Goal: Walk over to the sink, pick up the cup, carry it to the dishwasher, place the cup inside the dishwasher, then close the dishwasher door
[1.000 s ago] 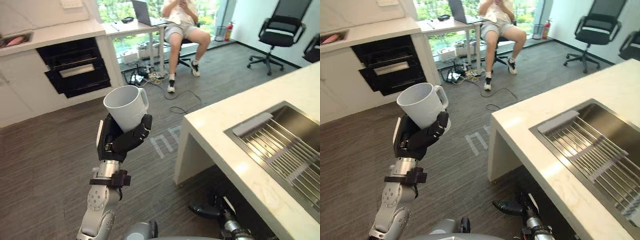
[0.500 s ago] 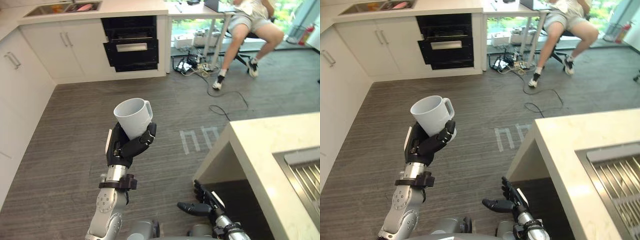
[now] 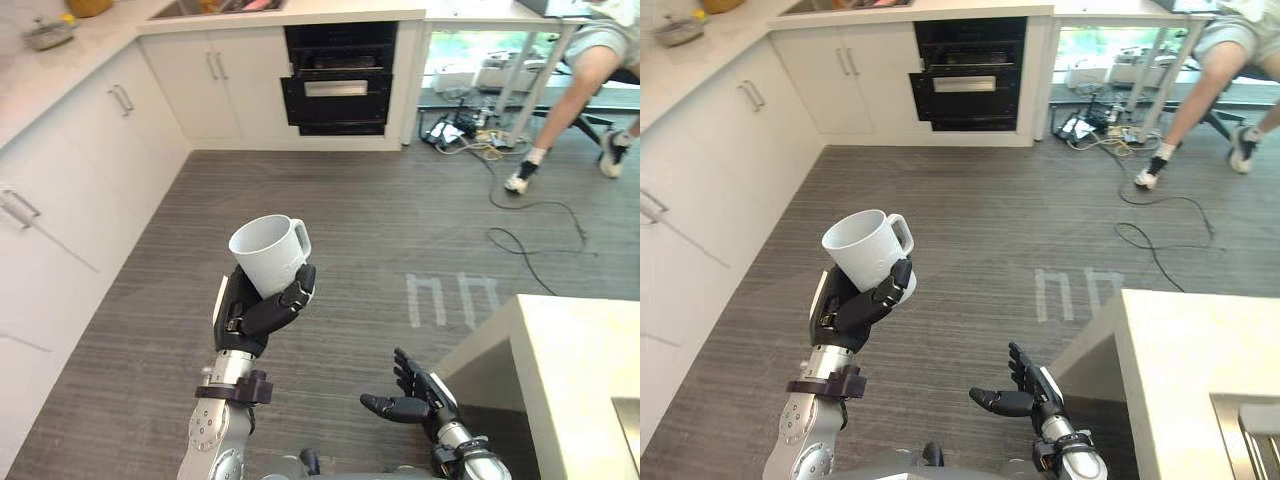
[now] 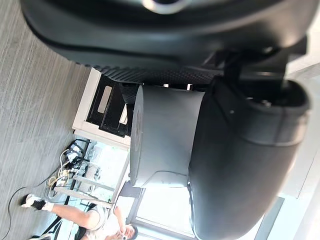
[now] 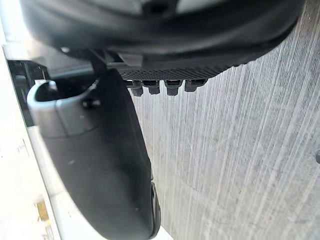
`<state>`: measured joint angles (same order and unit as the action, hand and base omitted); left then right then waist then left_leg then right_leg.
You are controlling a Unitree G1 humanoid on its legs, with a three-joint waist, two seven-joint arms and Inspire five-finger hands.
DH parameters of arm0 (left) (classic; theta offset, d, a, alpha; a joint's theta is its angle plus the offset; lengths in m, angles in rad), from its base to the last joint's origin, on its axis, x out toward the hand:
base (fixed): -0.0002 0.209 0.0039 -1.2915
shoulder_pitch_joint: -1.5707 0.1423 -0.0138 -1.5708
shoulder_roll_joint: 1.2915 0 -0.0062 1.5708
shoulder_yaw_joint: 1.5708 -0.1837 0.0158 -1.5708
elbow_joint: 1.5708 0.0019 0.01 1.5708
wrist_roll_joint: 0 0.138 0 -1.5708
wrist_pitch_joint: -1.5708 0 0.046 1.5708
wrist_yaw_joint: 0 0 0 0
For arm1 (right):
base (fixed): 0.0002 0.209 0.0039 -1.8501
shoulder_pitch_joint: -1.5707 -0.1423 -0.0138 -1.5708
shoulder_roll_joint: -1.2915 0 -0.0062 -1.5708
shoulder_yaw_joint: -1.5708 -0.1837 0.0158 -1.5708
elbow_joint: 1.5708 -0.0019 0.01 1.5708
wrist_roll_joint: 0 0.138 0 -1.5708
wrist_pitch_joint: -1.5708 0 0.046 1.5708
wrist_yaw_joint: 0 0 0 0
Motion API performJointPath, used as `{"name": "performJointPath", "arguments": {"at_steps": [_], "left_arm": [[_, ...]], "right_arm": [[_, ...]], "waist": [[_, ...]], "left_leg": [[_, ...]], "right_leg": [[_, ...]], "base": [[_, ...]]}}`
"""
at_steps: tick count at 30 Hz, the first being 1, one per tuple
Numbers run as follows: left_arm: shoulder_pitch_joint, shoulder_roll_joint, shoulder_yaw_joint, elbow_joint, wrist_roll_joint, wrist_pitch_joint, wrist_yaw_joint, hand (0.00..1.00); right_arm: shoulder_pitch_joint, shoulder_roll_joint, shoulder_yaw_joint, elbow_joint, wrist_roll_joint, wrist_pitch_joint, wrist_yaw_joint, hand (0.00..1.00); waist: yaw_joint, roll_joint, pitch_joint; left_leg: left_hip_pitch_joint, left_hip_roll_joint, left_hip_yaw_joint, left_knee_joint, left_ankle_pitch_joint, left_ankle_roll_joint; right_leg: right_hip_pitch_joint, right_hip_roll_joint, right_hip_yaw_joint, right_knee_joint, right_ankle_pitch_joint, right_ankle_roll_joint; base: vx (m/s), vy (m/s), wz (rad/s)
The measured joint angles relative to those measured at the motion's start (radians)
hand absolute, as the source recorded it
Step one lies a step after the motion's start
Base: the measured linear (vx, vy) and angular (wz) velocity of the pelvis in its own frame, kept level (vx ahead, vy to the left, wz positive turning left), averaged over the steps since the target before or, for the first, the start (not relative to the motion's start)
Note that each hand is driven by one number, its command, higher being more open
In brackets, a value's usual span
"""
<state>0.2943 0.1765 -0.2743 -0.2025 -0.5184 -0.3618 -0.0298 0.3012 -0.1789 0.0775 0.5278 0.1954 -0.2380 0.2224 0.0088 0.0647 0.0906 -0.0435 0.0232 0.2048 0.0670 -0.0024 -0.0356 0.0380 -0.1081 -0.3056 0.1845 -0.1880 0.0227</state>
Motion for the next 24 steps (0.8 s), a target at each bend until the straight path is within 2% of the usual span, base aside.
{"name": "performJointPath", "arguments": {"at_steps": [3, 7, 10, 11, 12, 14, 15, 16, 17, 19, 21, 23, 24], "left_arm": [[-0.001, 0.006, -0.054, 0.014, 0.003, 0.007, 0.001, 0.0], [0.005, 0.028, -0.071, 0.044, 0.008, 0.02, 0.011, 0.0], [0.009, 0.028, -0.062, 0.045, 0.009, 0.021, 0.033, 0.0], [0.009, 0.024, -0.055, 0.045, 0.011, 0.024, 0.036, 0.0], [0.01, 0.015, -0.051, 0.047, 0.011, 0.024, 0.043, 0.0], [0.007, 0.017, -0.03, 0.041, 0.014, 0.023, 0.05, 0.0], [0.007, 0.014, -0.015, 0.043, 0.023, 0.022, 0.053, 0.0], [0.009, 0.015, -0.003, 0.045, 0.026, 0.021, 0.062, 0.0], [0.009, 0.016, 0.003, 0.045, 0.026, 0.021, 0.065, 0.0], [-0.004, 0.017, 0.012, 0.047, 0.027, 0.013, 0.075, 0.0], [-0.021, 0.026, 0.014, 0.055, 0.028, 0.0, 0.075, 0.0], [-0.023, 0.027, 0.011, 0.073, 0.029, -0.002, 0.074, 0.0], [-0.017, 0.019, 0.013, 0.093, 0.027, -0.002, 0.073, 0.0]], "right_arm": [[-0.016, 0.003, 0.0, 0.021, 0.0, 0.001, -0.019, 1.0], [-0.032, 0.003, 0.003, 0.047, 0.0, 0.002, -0.033, 1.0], [-0.035, 0.002, 0.006, 0.047, 0.0, 0.007, -0.028, 1.0], [-0.035, 0.002, 0.006, 0.047, 0.0, 0.013, -0.026, 1.0], [-0.033, -0.007, 0.006, 0.048, 0.0, 0.022, -0.025, 1.0], [-0.024, -0.003, 0.011, 0.048, -0.001, 0.025, -0.021, 1.0], [-0.022, 0.002, 0.013, 0.05, -0.001, 0.025, -0.019, 1.0], [-0.017, 0.009, 0.02, 0.052, -0.002, 0.025, -0.013, 1.0], [-0.015, 0.009, 0.023, 0.052, -0.002, 0.025, -0.007, 1.0], [-0.015, 0.012, 0.041, 0.052, -0.003, 0.024, 0.006, 1.0], [-0.014, 0.014, 0.044, 0.048, -0.002, 0.023, 0.009, 1.0], [-0.015, 0.009, 0.042, 0.047, -0.002, 0.023, 0.003, 1.0], [-0.016, 0.003, 0.043, 0.047, -0.003, 0.026, 0.001, 1.0]], "waist": [[-0.003, -0.003, 0.001], [-0.006, -0.012, -0.008], [0.0, -0.035, 0.003], [-0.007, -0.044, 0.018], [-0.008, -0.046, 0.024], [-0.01, -0.061, 0.032], [-0.018, -0.071, 0.034], [-0.027, -0.067, 0.037], [-0.029, -0.066, 0.037], [-0.034, -0.065, 0.037], [-0.044, -0.076, 0.03], [-0.049, -0.069, 0.033], [-0.038, -0.054, 0.03]], "left_leg": [[0.017, 0.011, 0.048, -0.041, 0.03, 0.006], [0.031, 0.008, 0.06, -0.054, 0.036, 0.015], [0.0, 0.006, 0.083, 0.043, -0.028, 0.035], [-0.006, 0.004, 0.08, 0.111, -0.078, 0.053], [-0.015, 0.011, 0.081, 0.168, -0.114, 0.057], [-0.006, 0.002, 0.071, 0.248, -0.166, 0.074], [-0.001, -0.004, 0.06, 0.263, -0.174, 0.08], [-0.004, -0.008, 0.037, 0.266, -0.176, 0.082], [-0.008, -0.007, 0.025, 0.266, -0.176, 0.084], [-0.039, -0.003, -0.035, 0.266, -0.172, 0.089], [-0.089, -0.007, -0.085, 0.294, -0.171, 0.08], [-0.106, -0.01, -0.123, 0.326, -0.181, 0.058], [-0.105, 0.002, -0.135, 0.336, -0.188, 0.044]], "right_leg": [[0.008, 0.002, -0.021, 0.0, 0.001, -0.001], [0.002, 0.0, 0.002, 0.011, 0.001, 0.0], [-0.041, -0.029, 0.026, 0.108, -0.037, 0.009], [-0.05, -0.055, 0.03, 0.197, -0.066, 0.026], [-0.088, -0.073, 0.037, 0.31, -0.072, 0.033], [-0.162, -0.13, 0.056, 0.552, -0.061, 0.043], [-0.193, -0.148, 0.067, 0.619, -0.052, 0.04], [-0.205, -0.146, 0.081, 0.618, -0.069, 0.025], [-0.208, -0.14, 0.085, 0.591, -0.083, 0.024], [-0.218, -0.089, 0.15, 0.396, -0.094, 0.034], [-0.211, -0.049, 0.222, 0.256, -0.062, 0.056], [-0.199, -0.045, 0.207, 0.251, -0.017, 0.05], [-0.184, -0.033, 0.194, 0.241, -0.009, 0.043]], "base": [[-0.05, -0.055, 0.23], [-0.06, 0.017, -0.14], [-0.06, 0.041, -0.15], [-0.08, 0.057, -0.07], [-0.08, 0.081, -0.03], [-0.07, 0.109, 0.09], [-0.04, 0.071, 0.38], [-0.02, 0.031, 0.44], [0.0, 0.021, 0.59], [0.02, -0.008, 0.69], [0.04, -0.081, 0.92], [0.12, -0.148, 0.72], [0.18, -0.14, 0.18]]}}
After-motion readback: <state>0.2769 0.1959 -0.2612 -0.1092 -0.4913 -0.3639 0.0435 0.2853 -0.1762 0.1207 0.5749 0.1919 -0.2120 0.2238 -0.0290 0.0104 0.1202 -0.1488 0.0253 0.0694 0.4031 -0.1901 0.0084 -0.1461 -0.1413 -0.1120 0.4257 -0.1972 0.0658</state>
